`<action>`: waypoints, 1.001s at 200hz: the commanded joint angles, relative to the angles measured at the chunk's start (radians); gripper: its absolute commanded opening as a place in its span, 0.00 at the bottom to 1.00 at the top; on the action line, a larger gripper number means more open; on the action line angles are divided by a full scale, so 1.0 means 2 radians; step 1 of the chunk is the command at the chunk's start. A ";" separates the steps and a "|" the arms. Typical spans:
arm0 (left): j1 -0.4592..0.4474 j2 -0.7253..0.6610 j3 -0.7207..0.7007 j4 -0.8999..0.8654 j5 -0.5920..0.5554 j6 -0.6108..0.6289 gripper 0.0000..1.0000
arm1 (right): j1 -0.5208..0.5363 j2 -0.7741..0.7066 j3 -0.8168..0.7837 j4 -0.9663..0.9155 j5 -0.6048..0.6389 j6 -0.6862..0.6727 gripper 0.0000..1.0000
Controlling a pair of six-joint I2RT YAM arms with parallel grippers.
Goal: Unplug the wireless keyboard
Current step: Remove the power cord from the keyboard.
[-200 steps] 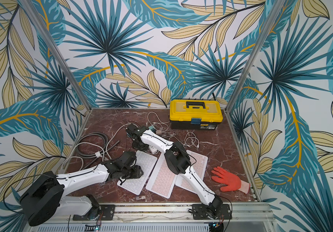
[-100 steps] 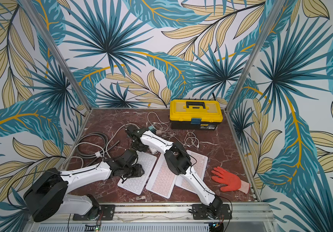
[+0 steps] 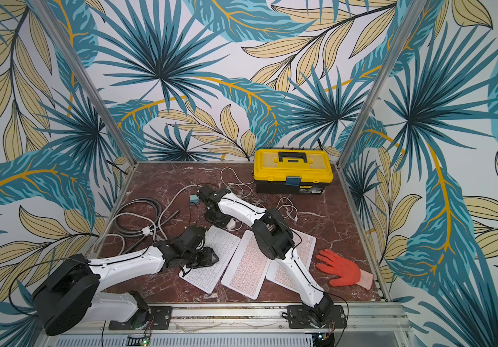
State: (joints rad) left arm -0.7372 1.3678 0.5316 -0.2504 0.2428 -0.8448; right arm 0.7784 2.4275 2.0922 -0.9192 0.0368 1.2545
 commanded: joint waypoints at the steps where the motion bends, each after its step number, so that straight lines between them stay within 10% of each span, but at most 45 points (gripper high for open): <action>1: -0.014 0.052 -0.078 -0.141 0.045 -0.017 0.48 | -0.003 0.017 -0.016 0.013 0.048 -0.075 0.03; 35: -0.015 0.053 -0.083 -0.140 0.048 -0.022 0.48 | 0.003 0.006 -0.039 0.068 0.042 -0.095 0.02; 125: -0.046 0.061 -0.089 -0.139 0.047 -0.048 0.48 | -0.003 0.050 0.024 -0.017 -0.002 0.100 0.03; 200: -0.046 0.058 -0.101 -0.139 0.043 -0.049 0.48 | 0.002 0.078 0.085 0.055 0.009 -0.197 0.03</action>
State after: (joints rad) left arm -0.7883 1.3682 0.4889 -0.1375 0.2531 -0.9096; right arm 0.7883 2.5313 2.2704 -0.9333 0.0154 1.1175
